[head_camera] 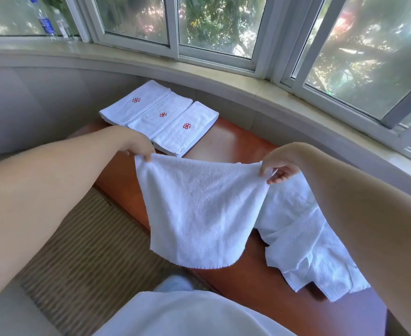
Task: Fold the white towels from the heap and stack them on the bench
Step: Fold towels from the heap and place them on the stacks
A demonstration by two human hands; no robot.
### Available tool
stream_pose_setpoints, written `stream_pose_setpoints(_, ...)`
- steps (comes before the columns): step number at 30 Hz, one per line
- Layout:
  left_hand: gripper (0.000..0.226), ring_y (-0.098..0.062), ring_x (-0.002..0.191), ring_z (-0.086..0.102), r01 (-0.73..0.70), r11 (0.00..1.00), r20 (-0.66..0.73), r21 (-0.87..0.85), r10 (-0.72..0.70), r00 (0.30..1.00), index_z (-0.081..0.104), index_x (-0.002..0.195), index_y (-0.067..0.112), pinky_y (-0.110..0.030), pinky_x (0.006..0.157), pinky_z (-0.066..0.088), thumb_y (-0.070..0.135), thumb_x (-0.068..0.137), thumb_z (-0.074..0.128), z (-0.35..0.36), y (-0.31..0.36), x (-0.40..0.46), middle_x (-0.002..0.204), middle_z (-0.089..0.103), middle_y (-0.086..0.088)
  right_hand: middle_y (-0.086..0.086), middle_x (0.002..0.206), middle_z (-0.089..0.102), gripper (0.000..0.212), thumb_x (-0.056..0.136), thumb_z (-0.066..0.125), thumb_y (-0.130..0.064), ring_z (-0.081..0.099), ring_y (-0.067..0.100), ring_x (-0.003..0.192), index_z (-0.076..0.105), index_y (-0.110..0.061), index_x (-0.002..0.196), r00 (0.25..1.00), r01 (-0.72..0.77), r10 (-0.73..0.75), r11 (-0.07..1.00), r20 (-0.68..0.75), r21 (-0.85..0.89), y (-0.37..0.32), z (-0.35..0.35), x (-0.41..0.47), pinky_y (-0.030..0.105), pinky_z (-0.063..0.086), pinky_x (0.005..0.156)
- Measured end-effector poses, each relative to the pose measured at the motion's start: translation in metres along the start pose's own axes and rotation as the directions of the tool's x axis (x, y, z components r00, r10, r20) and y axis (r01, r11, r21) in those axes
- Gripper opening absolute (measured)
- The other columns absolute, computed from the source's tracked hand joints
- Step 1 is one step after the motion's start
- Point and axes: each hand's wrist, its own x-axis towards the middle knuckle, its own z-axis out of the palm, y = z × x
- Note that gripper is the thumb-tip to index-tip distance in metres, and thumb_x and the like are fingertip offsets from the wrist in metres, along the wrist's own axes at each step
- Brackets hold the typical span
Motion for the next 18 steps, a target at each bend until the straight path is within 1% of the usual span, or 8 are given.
stream_pose_setpoints(3, 0.042, -0.026, 0.111, 0.054, -0.154, 0.988, -0.418, -0.018, 0.133, 0.899, 0.055, 0.139, 0.026, -0.032, 0.081, 0.049, 0.012, 0.101, 0.047, 0.0, -0.003, 0.029, 0.145, 0.049, -0.005, 0.016, 0.112, 0.066, 0.014, 0.098, 0.056, -0.002, 0.071, 0.025, 0.087, 0.061, 0.0, 0.111, 0.962, 0.178, -0.132, 0.966, -0.238, 0.186, -0.013, 0.005, 0.029, 0.034, 0.063, 0.079)
stream_pose_setpoints(5, 0.051, -0.037, 0.126, 0.046, -0.14, 0.987, -0.591, -0.077, 0.068, 0.804, 0.043, 0.148, 0.03, -0.044, 0.094, 0.05, 0.013, 0.1, 0.05, 0.011, -0.006, 0.052, 0.15, 0.037, -0.01, 0.009, 0.117, 0.058, 0.036, 0.098, 0.055, -0.009, 0.059, 0.022, 0.091, 0.056, -0.01, 0.134, 0.868, 0.306, -0.187, 0.931, -0.459, 0.198, -0.022, 0.019, 0.045, 0.024, 0.057, 0.062)
stream_pose_setpoints(7, 0.057, -0.041, 0.132, 0.04, -0.139, 0.985, -0.537, -0.106, 0.061, 0.842, 0.037, 0.151, 0.03, -0.048, 0.103, 0.046, 0.019, 0.098, 0.055, 0.034, -0.008, 0.076, 0.153, 0.028, -0.01, -0.001, 0.12, 0.057, 0.056, 0.098, 0.056, -0.015, 0.055, 0.017, 0.088, 0.041, -0.02, 0.152, 0.841, 0.317, -0.153, 0.916, -0.519, 0.244, -0.024, 0.042, 0.058, 0.023, 0.043, 0.059)
stream_pose_setpoints(10, 0.059, -0.037, 0.131, 0.043, -0.134, 0.981, -0.347, -0.142, 0.078, 0.935, 0.037, 0.153, 0.028, -0.045, 0.104, 0.046, 0.023, 0.098, 0.058, 0.072, -0.019, 0.111, 0.155, 0.025, -0.007, 0.002, 0.118, 0.056, 0.053, 0.098, 0.059, -0.014, 0.053, 0.02, 0.094, 0.044, -0.019, 0.148, 0.953, 0.176, -0.078, 0.93, -0.294, 0.324, -0.017, 0.08, 0.093, 0.025, 0.044, 0.068)
stream_pose_setpoints(12, 0.059, -0.032, 0.13, 0.047, -0.112, 0.976, -0.232, -0.185, 0.067, 0.97, 0.036, 0.155, 0.025, -0.04, 0.103, 0.047, 0.023, 0.1, 0.056, 0.099, -0.029, 0.123, 0.158, 0.022, -0.005, 0.003, 0.103, 0.053, 0.021, 0.097, 0.058, -0.009, 0.051, 0.022, 0.09, 0.06, -0.018, 0.116, 0.979, 0.108, -0.054, 0.956, -0.196, 0.273, -0.009, 0.099, 0.107, 0.032, 0.047, 0.074)
stream_pose_setpoints(13, 0.058, -0.03, 0.127, 0.05, -0.09, 0.975, -0.165, -0.202, 0.057, 0.985, 0.036, 0.155, 0.024, -0.038, 0.101, 0.048, 0.023, 0.1, 0.055, 0.11, -0.034, 0.13, 0.159, 0.021, -0.005, 0.002, 0.095, 0.05, 0.014, 0.097, 0.057, -0.008, 0.05, 0.022, 0.089, 0.056, -0.021, 0.093, 0.983, 0.092, -0.053, 0.971, -0.174, 0.221, -0.007, 0.109, 0.114, 0.035, 0.051, 0.078)
stream_pose_setpoints(15, 0.056, -0.028, 0.117, 0.055, -0.047, 0.98, -0.055, -0.193, 0.037, 0.998, 0.037, 0.155, 0.024, -0.037, 0.096, 0.051, 0.024, 0.102, 0.054, 0.129, -0.043, 0.145, 0.159, 0.023, -0.006, 0.0, 0.09, 0.049, 0.032, 0.1, 0.057, -0.01, 0.051, 0.025, 0.095, 0.043, -0.03, 0.079, 0.993, 0.041, -0.023, 0.986, -0.113, 0.162, -0.005, 0.127, 0.134, 0.044, 0.052, 0.096)
stream_pose_setpoints(18, 0.051, -0.028, 0.11, 0.058, 0.007, 0.985, 0.038, -0.172, -0.001, 0.999, 0.041, 0.15, 0.017, -0.035, 0.084, 0.051, 0.024, 0.101, 0.054, 0.153, -0.054, 0.158, 0.152, 0.036, -0.011, -0.005, 0.085, 0.048, 0.015, 0.101, 0.057, -0.01, 0.054, 0.022, 0.086, 0.056, -0.024, 0.104, 0.997, -0.035, 0.049, 0.979, -0.064, 0.2, 0.005, 0.151, 0.158, 0.043, 0.05, 0.099)
